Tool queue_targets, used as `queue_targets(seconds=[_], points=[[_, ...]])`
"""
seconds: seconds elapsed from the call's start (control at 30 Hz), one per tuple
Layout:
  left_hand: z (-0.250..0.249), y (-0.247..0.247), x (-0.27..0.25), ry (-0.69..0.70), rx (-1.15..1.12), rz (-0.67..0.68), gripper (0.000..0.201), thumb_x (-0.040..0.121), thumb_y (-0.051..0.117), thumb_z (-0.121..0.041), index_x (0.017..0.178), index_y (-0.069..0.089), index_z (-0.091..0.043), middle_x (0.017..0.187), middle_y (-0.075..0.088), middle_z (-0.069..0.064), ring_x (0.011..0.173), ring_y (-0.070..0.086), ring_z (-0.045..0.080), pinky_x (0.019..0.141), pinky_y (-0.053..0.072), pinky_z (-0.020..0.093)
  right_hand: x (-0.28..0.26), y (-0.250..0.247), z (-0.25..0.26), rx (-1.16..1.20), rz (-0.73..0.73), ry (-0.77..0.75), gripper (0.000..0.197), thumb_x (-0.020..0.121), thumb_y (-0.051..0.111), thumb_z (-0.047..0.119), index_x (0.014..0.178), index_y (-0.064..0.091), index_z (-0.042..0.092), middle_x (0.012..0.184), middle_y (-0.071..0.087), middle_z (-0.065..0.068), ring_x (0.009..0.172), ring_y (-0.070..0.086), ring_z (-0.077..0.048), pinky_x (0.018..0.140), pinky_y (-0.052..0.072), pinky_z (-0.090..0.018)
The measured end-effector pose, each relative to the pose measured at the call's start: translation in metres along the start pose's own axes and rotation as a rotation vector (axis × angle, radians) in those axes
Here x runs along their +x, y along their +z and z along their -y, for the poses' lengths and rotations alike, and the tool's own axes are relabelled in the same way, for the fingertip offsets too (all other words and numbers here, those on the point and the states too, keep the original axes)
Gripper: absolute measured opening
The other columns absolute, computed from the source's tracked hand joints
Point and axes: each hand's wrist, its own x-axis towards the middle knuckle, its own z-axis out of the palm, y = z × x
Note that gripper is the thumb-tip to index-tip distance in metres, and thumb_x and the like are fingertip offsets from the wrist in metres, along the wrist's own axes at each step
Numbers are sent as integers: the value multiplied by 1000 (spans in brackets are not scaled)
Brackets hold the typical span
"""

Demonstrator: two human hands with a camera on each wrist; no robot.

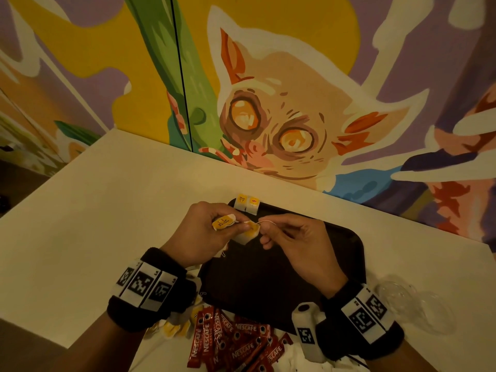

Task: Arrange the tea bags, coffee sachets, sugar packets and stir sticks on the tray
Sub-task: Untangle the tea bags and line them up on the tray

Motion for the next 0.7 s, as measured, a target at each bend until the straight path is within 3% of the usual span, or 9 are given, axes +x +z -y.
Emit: queue_targets(seconds=[0.2, 0.3, 0.4, 0.53, 0.6, 0.7], points=[[3, 0, 0, 64, 64, 15, 13, 81, 74, -18, 93, 78, -16, 88, 72, -8, 80, 67, 5, 68, 50, 15, -2, 1, 6, -55, -2, -32, 20, 88, 65, 19, 105, 75, 13, 87, 73, -5, 77, 70, -21, 69, 58, -30], [2, -2, 0, 90, 68, 66, 13, 81, 74, -18, 93, 78, -18, 88, 71, -9, 80, 68, 9, 68, 54, 24, -2, -1, 16, -144, 0, -117, 17, 86, 68, 22, 100, 75, 19, 88, 73, 7, 80, 69, -14, 71, 56, -23], [-2, -3, -2, 98, 40, 128, 13, 80, 75, -20, 93, 78, -21, 88, 71, -10, 74, 69, 17, 63, 56, 41, 1, -4, 26, -253, 29, -174, 17, 84, 67, 31, 98, 75, 24, 90, 73, 11, 86, 67, -14, 77, 56, -29], [-9, -3, -5, 153, -54, 152, 14, 78, 75, -21, 92, 79, -20, 87, 71, -8, 71, 69, 22, 61, 55, 47, 10, -6, 32, -247, 98, -95, 14, 83, 69, 32, 95, 75, 28, 90, 74, 10, 89, 68, -13, 83, 56, -35], [-13, -3, -5, 167, -131, 130, 13, 77, 75, -16, 90, 78, -16, 86, 72, -5, 69, 68, 27, 59, 55, 49, 14, -7, 32, -166, 131, -61, 17, 82, 69, 31, 95, 75, 23, 90, 75, 7, 88, 69, -12, 83, 55, -31], [-16, -3, -6, 190, -235, 52, 13, 76, 76, -9, 88, 77, -6, 84, 73, 2, 65, 67, 29, 58, 56, 44, 17, -4, 29, -31, 149, -24, 22, 81, 68, 29, 95, 75, 14, 86, 75, 3, 80, 67, -5, 72, 49, -17]])
